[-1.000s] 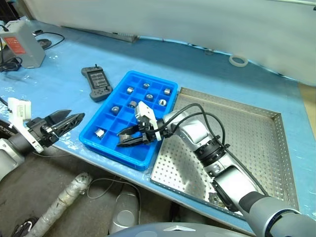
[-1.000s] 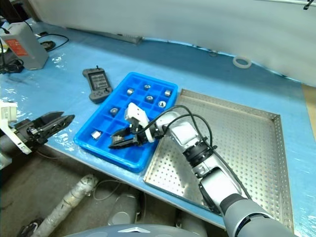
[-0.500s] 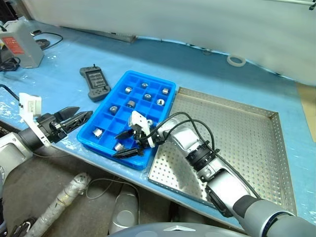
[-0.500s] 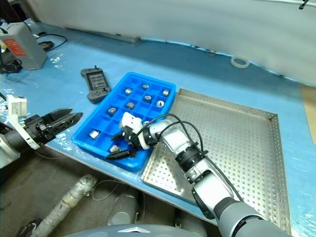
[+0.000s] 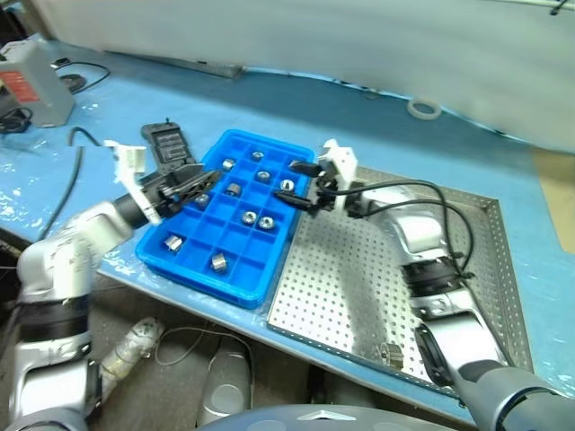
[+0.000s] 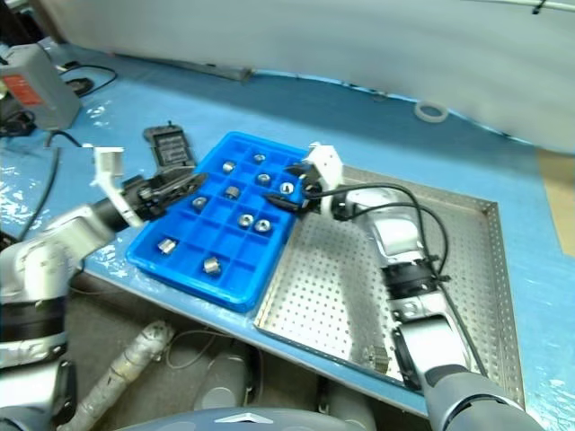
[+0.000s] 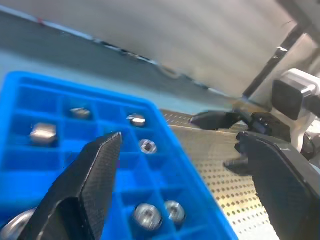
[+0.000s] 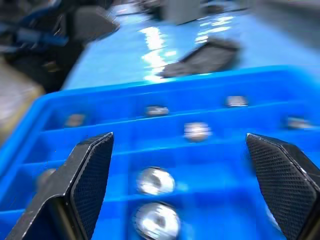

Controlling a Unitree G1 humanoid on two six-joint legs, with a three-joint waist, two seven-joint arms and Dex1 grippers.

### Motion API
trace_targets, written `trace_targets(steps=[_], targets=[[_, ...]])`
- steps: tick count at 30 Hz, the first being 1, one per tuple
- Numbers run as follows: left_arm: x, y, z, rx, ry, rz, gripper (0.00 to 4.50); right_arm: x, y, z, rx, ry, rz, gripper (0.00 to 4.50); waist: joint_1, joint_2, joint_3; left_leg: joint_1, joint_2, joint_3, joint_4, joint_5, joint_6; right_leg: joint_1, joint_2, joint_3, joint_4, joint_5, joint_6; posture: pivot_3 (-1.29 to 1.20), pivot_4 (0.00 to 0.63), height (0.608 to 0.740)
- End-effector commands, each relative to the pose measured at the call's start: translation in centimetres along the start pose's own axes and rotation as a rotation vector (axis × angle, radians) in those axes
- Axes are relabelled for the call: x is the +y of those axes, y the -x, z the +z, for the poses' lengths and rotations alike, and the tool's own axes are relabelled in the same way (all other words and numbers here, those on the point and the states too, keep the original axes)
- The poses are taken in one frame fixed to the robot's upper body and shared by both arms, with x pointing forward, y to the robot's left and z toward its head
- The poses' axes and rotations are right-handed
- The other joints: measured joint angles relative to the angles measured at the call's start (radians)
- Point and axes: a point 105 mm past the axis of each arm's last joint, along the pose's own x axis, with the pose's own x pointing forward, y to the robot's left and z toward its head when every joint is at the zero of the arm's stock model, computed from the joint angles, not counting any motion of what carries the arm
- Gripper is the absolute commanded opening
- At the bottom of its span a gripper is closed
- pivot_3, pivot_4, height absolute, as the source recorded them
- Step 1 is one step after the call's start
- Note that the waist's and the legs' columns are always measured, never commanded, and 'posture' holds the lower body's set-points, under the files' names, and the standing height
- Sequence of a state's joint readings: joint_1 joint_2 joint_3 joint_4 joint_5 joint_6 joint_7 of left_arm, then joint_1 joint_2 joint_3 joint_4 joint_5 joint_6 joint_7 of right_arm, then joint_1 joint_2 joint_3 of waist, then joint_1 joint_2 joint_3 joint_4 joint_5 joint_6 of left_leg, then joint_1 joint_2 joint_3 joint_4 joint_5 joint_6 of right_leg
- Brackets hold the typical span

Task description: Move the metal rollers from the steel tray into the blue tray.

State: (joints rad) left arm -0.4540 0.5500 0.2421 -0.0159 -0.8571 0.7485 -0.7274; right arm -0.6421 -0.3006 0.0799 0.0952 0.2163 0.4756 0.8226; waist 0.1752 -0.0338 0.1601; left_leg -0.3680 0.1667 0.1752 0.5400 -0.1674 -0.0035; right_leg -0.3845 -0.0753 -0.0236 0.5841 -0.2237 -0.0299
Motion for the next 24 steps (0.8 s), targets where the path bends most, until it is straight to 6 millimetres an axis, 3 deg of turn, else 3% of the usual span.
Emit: trace_targets(steps=[1,4,7,11,14,18,24], targets=[[0.6,-3.1,0.1,-0.022,-0.045,-0.030,4.03,-2.4,3.1,0.9,-0.038,0.037,-0.212,4.47,-0.032,-0.001,-0.001,0.000,0.000,0.000,0.000,0.000,0.000,0.000,0.000,0.000,-0.001,0.000,0.000,-0.06,0.150,0.740],[1.2,-6.6,-0.6,-0.033,-0.041,-0.031,4.03,-4.8,6.3,0.0,-0.033,0.005,-0.424,4.47,-0.065,-0.001,-0.001,-0.001,0.000,0.000,0.001,0.000,0.001,0.000,0.001,0.000,-0.001,0.000,0.000,-0.13,0.150,0.740],[-0.3,-9.5,-1.7,0.001,-0.061,-0.142,4.03,-4.1,8.7,-0.3,-0.035,-0.012,-0.469,4.47,-0.097,-0.001,-0.001,-0.001,-0.001,0.000,0.001,-0.001,0.002,0.001,0.001,0.001,-0.002,0.000,0.000,-0.19,0.150,0.740],[-2.4,-11.0,-2.0,0.010,-0.040,-0.285,4.03,-3.1,10.5,-0.2,-0.020,-0.005,-0.511,4.47,-0.144,-0.001,-0.001,-0.001,0.000,0.001,0.001,-0.003,0.006,0.001,0.001,0.001,-0.004,0.000,-0.001,-0.27,0.150,0.740],[-4.0,-10.5,-2.2,0.033,-0.003,-0.408,4.03,-2.2,12.1,0.3,-0.014,-0.001,-0.522,4.47,-0.163,0.001,-0.002,0.000,0.001,0.002,0.001,-0.003,0.007,0.001,0.001,0.001,-0.005,-0.002,-0.005,-0.32,0.150,0.740],[-5.8,-7.1,-3.7,0.115,-0.005,-0.561,4.03,0.0,13.9,-0.5,0.071,0.004,-0.491,4.47,-0.174,0.005,-0.002,0.003,0.003,0.005,0.001,-0.007,0.013,0.006,0.001,0.001,-0.011,-0.001,-0.007,-0.35,0.150,0.740],[-5.4,-4.3,-5.8,0.185,-0.011,-0.490,4.03,1.1,15.6,-0.3,0.150,0.094,-0.521,4.47,-0.184,0.011,0.000,0.007,0.002,0.006,0.005,-0.010,0.017,0.014,0.000,0.001,-0.013,-0.001,-0.007,-0.35,0.150,0.740]])
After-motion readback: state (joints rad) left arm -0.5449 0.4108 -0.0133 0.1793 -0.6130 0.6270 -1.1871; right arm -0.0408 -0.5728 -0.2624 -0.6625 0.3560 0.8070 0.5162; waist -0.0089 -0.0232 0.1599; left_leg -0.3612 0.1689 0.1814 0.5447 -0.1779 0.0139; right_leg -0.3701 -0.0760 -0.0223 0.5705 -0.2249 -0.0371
